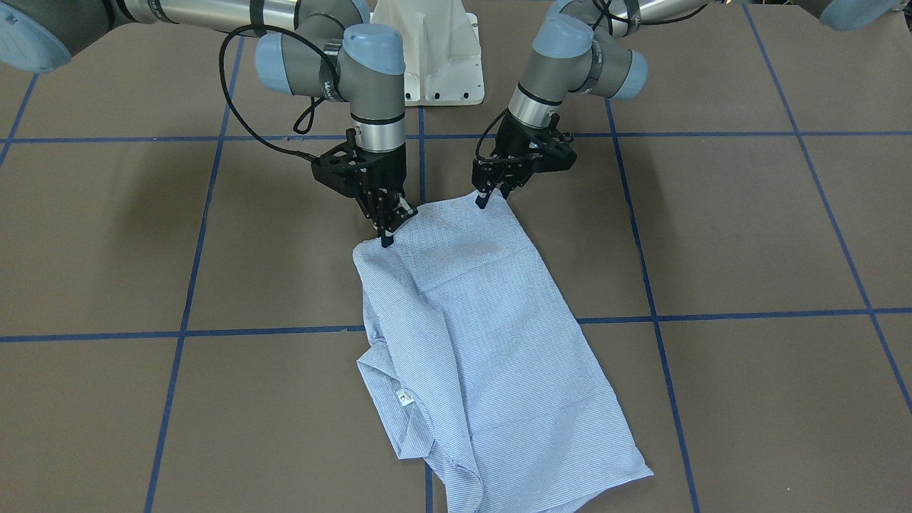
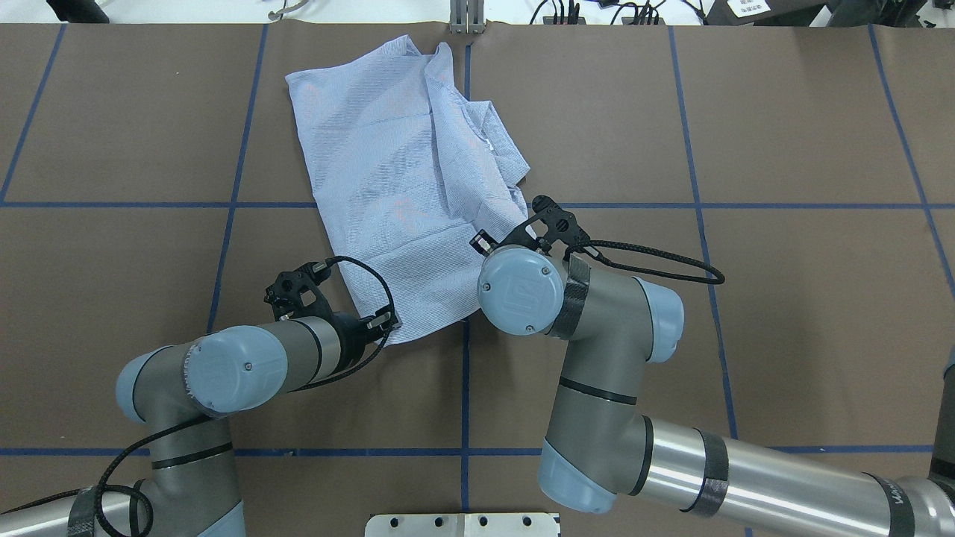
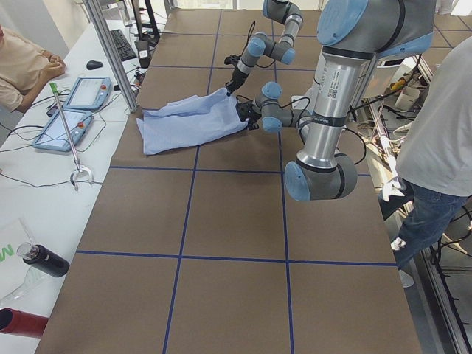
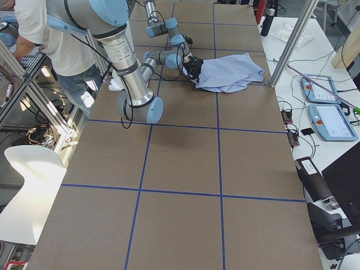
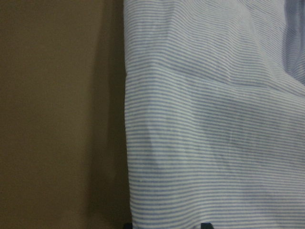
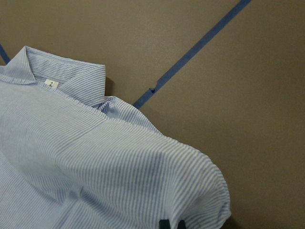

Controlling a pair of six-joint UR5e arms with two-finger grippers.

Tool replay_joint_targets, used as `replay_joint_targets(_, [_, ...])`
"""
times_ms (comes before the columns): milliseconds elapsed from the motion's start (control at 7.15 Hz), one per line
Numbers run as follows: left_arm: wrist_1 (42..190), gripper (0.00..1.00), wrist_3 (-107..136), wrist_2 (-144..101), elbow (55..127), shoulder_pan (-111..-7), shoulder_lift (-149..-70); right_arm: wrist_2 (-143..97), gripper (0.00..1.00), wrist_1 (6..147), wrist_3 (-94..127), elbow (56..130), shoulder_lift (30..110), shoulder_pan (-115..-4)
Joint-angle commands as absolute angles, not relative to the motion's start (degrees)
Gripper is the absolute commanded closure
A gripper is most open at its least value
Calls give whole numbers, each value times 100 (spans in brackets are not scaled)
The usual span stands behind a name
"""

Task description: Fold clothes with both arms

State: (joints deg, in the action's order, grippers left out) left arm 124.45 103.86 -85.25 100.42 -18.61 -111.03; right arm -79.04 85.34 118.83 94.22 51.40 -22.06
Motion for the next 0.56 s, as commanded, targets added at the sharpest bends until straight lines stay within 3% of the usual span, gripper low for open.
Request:
replay_joint_targets(0, [12445,100,10380,-8525,10124,-1872,-11074,-7910,100,8525,11883,9431,5203,-2206])
replay_joint_targets(140, [12445,100,10380,-8525,10212,-1872,-11066,-7901,100,8525,11883,9718,5377,-2154])
replay_joint_targets(420, [12419,100,10362,-8578,10938,-1846,-11004,-7430,100,8734,11883,11093,6087,-1498])
